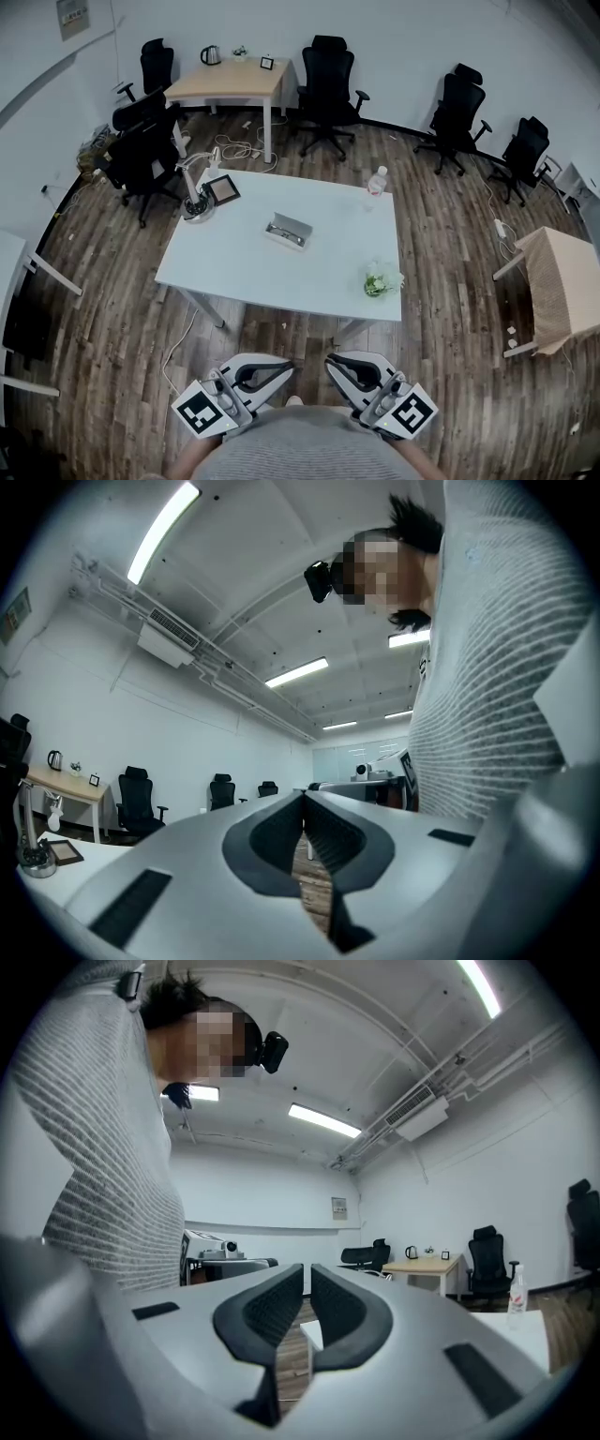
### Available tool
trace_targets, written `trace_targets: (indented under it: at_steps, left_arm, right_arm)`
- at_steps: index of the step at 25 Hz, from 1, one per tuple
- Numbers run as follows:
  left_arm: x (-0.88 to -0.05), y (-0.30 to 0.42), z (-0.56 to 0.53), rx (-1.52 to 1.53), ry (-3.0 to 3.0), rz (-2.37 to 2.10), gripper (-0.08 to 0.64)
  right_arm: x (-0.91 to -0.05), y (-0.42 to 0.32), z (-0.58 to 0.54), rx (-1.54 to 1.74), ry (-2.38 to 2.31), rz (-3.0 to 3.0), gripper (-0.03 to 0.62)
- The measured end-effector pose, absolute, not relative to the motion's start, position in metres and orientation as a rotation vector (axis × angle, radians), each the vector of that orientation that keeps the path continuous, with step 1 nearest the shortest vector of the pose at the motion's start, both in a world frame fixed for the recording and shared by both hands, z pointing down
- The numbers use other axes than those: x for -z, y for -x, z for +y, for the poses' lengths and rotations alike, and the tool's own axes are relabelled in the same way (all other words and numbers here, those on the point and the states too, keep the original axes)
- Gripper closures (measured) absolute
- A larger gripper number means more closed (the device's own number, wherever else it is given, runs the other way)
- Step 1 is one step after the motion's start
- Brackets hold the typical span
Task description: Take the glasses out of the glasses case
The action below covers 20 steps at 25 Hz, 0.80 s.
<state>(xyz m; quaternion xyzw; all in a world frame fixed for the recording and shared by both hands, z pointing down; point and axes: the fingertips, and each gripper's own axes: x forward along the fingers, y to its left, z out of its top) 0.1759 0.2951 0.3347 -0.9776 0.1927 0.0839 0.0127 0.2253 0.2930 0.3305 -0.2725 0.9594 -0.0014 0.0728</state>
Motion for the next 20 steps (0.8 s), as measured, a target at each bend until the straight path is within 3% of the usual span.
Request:
trace_targets:
  at_steps: [7,11,20]
  left_arm:
    - [-0.338,-0.174,0.290,-0.257,3.043,0.657,0.548]
    - [-0.344,-0.166,0.284,-0.239,3.051,0.694,0.548]
    - [-0.349,-0.130,0.210,-0.258,3.044,0.669,0.548]
  right_arm:
    - [-0.335,-0.222,0.289,-0.012,0.778,2.916,0.570]
    - [-0.337,-0.213,0.277,0.020,0.769,2.919,0.495]
    - [-0.345,-0.183,0.209,0.051,0.826,2.900,0.485]
